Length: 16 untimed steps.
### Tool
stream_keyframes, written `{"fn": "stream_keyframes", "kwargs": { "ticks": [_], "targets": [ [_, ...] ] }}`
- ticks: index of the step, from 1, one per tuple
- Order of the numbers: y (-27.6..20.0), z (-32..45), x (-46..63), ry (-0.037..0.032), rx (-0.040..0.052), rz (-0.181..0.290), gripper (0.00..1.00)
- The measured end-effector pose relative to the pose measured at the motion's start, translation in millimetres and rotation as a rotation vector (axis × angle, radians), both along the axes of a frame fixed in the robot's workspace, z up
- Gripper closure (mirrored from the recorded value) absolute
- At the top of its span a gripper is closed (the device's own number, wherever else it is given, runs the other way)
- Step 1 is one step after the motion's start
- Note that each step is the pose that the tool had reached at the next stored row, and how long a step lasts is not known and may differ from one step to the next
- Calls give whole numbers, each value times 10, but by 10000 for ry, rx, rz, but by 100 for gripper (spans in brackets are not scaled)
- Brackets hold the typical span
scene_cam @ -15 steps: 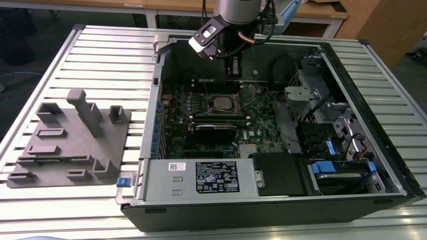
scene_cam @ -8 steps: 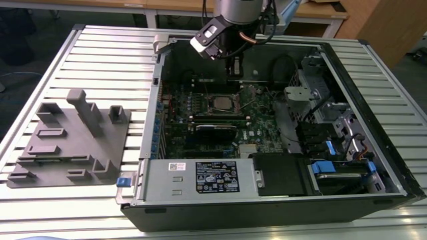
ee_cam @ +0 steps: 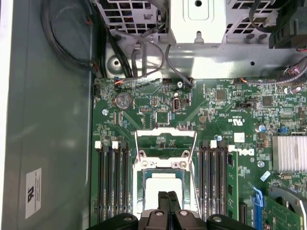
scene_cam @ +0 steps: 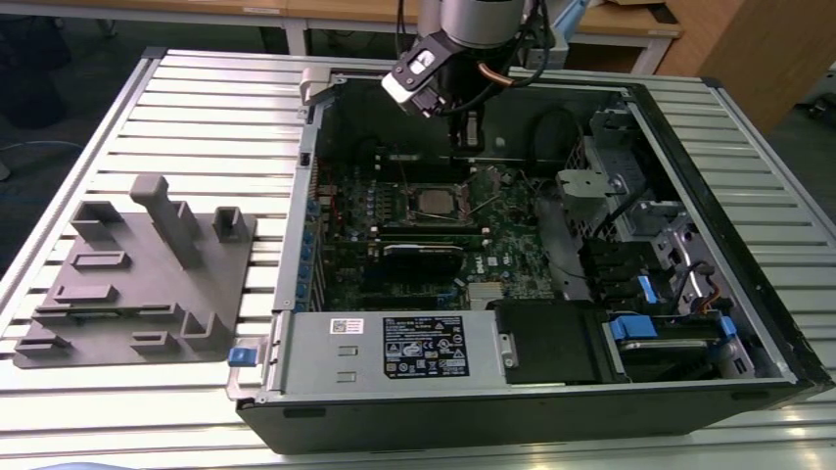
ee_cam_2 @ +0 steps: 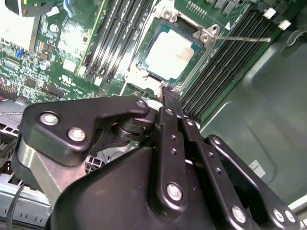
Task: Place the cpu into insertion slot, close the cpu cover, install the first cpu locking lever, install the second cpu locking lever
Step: 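Close the cpu cover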
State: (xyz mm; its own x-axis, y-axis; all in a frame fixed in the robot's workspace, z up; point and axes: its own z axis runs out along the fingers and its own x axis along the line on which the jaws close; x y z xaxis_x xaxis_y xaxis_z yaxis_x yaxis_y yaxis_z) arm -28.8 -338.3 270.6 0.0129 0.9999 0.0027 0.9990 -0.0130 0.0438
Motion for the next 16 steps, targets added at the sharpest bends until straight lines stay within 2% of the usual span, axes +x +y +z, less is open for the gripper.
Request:
{"fn": "stream_keyframes", "kwargs": {
  "ticks": [16],
  "targets": [
    [0, 0, 96, 0, -1, 0, 89]
  ]
}}
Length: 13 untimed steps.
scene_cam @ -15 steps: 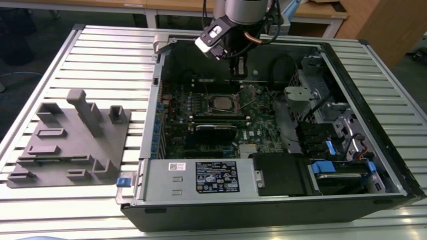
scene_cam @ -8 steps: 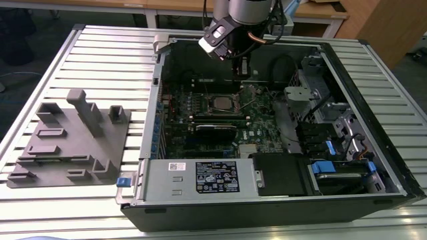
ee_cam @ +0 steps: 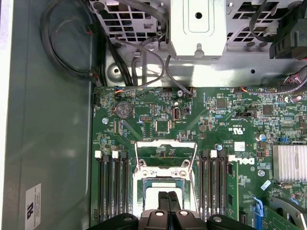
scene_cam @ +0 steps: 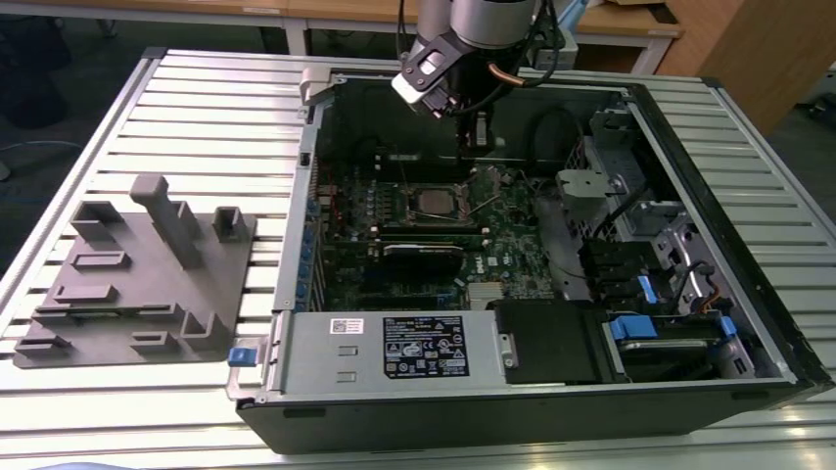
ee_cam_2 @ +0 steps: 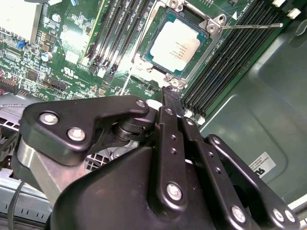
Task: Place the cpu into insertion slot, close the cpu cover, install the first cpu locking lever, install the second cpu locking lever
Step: 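Close the cpu cover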
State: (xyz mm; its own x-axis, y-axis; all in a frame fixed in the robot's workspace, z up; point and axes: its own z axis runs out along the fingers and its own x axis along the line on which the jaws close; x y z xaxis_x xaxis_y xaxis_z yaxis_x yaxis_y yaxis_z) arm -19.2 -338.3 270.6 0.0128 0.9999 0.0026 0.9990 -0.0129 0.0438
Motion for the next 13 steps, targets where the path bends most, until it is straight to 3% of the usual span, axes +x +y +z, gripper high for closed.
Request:
{"fn": "stream_keyframes", "kwargs": {
  "ticks": [13],
  "targets": [
    [0, -1, 98, 0, 1, 0, 89]
  ]
}}
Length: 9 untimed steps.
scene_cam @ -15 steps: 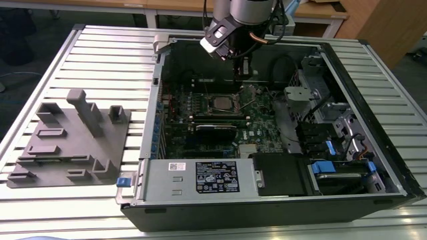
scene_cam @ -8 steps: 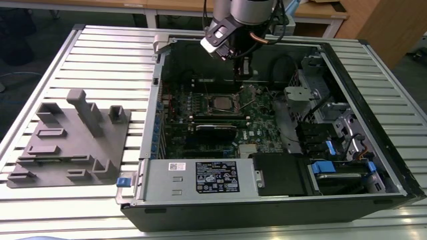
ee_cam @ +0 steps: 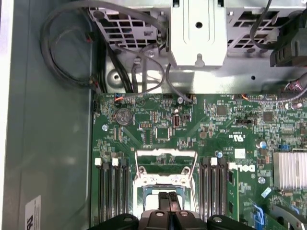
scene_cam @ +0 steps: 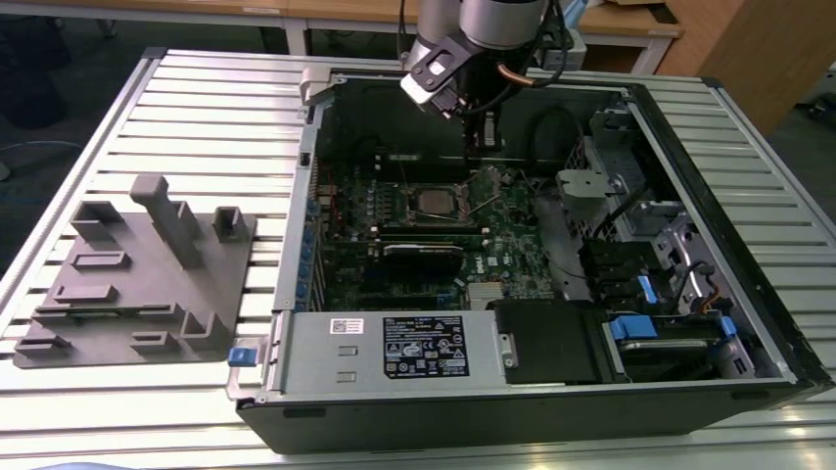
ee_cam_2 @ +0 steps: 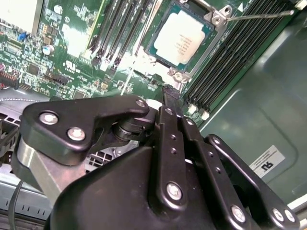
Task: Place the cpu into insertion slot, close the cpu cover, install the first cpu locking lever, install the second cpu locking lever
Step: 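Close the cpu cover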
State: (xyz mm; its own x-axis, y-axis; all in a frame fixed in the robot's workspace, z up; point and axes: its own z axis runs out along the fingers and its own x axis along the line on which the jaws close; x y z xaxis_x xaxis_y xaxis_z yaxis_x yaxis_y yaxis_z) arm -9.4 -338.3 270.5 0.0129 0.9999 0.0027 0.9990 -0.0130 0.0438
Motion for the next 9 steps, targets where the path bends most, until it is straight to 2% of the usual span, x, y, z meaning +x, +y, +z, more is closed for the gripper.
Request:
{"fn": "stream_keyframes", "kwargs": {
  "ticks": [9],
  "targets": [
    [0, 0, 90, 0, -1, 0, 89]
  ]
}}
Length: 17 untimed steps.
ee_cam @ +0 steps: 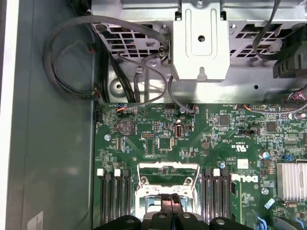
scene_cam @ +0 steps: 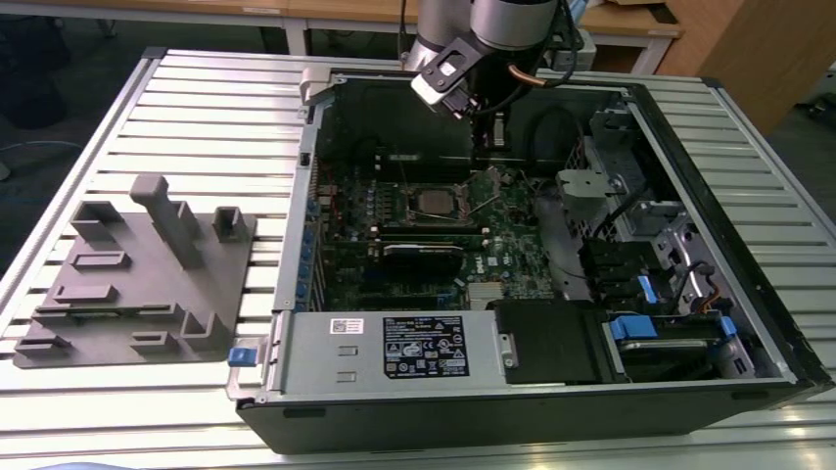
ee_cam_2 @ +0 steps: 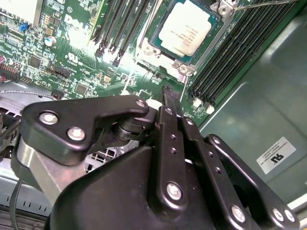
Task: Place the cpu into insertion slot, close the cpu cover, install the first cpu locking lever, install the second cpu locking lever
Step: 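Close the cpu cover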
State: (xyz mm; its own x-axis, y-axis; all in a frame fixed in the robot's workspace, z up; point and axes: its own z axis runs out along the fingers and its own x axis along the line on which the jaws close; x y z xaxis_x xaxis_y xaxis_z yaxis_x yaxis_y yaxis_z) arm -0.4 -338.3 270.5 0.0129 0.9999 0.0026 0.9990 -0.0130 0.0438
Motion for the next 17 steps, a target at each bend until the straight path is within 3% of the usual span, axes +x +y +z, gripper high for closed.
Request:
{"fn": "stream_keyframes", "kwargs": {
  "ticks": [17],
  "targets": [
    [0, 0, 27, 0, 0, 0, 89]
  ]
}}
